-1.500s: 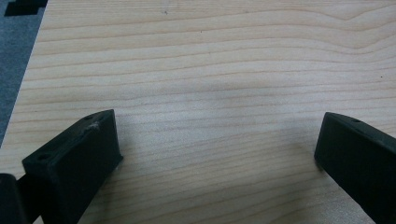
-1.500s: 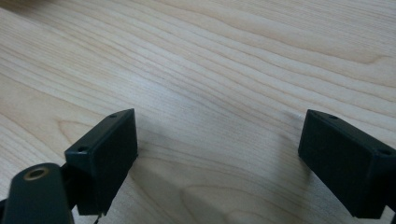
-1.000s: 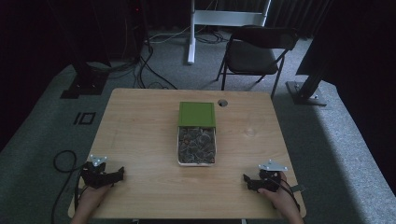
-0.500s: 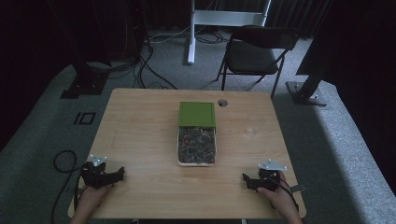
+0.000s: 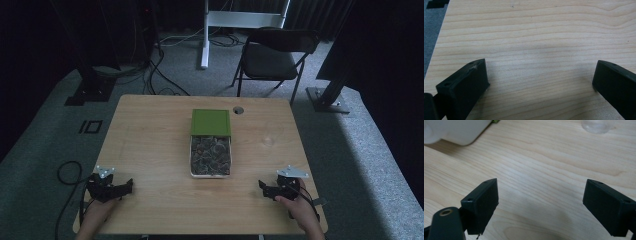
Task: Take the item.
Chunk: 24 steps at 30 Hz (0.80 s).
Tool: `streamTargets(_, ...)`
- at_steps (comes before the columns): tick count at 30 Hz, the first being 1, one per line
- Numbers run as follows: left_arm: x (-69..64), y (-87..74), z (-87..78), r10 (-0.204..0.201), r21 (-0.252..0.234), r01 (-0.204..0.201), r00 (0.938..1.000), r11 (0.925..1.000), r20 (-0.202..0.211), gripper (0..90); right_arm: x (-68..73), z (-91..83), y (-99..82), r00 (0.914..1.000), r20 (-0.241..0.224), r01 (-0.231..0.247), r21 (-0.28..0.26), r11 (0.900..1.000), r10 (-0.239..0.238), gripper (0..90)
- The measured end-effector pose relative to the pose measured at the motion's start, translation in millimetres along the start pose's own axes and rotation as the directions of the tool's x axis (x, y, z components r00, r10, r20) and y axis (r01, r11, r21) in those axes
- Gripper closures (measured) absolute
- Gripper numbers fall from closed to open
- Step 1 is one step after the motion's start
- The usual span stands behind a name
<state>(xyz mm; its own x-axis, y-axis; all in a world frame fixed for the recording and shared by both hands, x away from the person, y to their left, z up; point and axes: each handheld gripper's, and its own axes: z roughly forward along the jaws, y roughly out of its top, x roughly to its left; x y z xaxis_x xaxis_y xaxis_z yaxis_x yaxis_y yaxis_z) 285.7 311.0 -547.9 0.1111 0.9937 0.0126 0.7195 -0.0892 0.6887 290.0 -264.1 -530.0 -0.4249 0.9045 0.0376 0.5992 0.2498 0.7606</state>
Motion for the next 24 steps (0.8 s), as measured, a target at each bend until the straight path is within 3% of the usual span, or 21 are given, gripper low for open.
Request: streamTargets(24,0.0,0.0,0.0,-0.001,0.0,0.001,1.0,1.0,0.0,0.5,17.2,-16.5,53.9,0.9984,-0.045,0.029,-0.104,0.9942,-0.034,13.0)
